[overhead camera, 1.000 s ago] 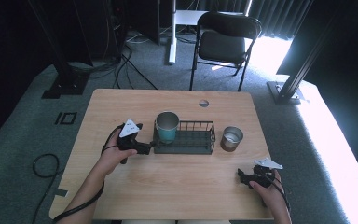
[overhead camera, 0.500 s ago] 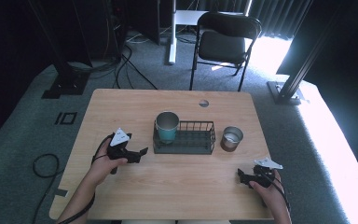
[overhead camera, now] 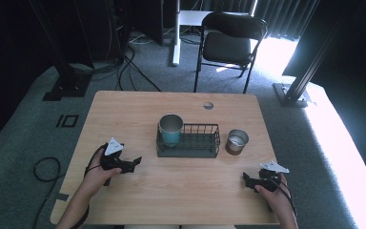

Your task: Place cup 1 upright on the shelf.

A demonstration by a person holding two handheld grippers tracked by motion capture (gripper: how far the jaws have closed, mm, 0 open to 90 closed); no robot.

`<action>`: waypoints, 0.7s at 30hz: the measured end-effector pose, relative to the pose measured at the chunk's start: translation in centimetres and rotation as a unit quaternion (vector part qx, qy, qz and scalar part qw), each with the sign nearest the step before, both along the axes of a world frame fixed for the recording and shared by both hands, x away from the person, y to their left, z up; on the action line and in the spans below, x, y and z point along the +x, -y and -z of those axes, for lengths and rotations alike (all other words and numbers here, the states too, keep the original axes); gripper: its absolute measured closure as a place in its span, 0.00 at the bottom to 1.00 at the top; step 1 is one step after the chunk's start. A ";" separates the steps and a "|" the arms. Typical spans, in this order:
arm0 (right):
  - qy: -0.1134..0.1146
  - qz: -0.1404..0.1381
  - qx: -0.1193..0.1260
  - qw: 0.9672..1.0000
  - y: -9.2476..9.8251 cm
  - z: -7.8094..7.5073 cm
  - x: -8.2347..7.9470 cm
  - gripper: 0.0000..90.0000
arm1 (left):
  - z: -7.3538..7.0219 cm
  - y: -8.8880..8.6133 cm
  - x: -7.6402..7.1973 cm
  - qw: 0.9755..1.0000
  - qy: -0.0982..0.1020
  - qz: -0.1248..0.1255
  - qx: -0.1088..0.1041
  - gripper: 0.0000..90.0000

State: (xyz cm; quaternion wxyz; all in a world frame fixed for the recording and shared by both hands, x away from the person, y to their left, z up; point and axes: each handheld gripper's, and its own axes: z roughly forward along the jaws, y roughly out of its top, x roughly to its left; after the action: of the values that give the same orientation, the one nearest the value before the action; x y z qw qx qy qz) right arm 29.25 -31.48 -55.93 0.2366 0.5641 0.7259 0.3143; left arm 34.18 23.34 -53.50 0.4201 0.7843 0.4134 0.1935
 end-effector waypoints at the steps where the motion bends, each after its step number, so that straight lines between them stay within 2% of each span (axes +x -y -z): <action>1: 0.000 0.000 0.000 1.000 0.0 0.0 0.0 0.12 | 0.1 -0.3 -0.1 1.000 -0.003 -0.004 0.003 0.04; 4: 0.000 0.000 0.000 1.000 0.0 0.0 0.0 0.12 | 0.3 -1.1 -0.6 1.000 -0.011 -0.013 0.011 0.04; 6: 0.000 0.000 0.000 1.000 0.0 0.0 0.0 0.12 | 0.4 -1.6 -0.9 1.000 -0.014 -0.019 0.006 0.04; 11: 0.000 0.000 0.000 1.000 0.0 0.0 0.0 0.12 | 0.8 -2.9 -1.6 0.999 -0.024 -0.039 0.010 0.04; 14: 0.000 0.000 0.000 1.000 0.0 0.0 0.0 0.12 | 1.1 -3.9 -2.0 0.998 -0.027 -0.056 0.020 0.04; 17: 0.000 0.000 0.000 1.000 0.0 0.0 0.0 0.12 | 1.4 -4.8 -2.4 0.997 -0.031 -0.072 0.017 0.04; 21: 0.000 0.000 0.000 1.000 0.0 0.0 0.0 0.12 | 1.7 -6.1 -2.8 0.994 -0.042 -0.104 0.015 0.04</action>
State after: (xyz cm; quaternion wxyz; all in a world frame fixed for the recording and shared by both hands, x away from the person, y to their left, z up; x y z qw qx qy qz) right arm 29.25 -31.48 -55.93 0.2367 0.5640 0.7261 0.3142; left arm 31.40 29.40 -55.22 0.3685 0.7508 0.5070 0.2086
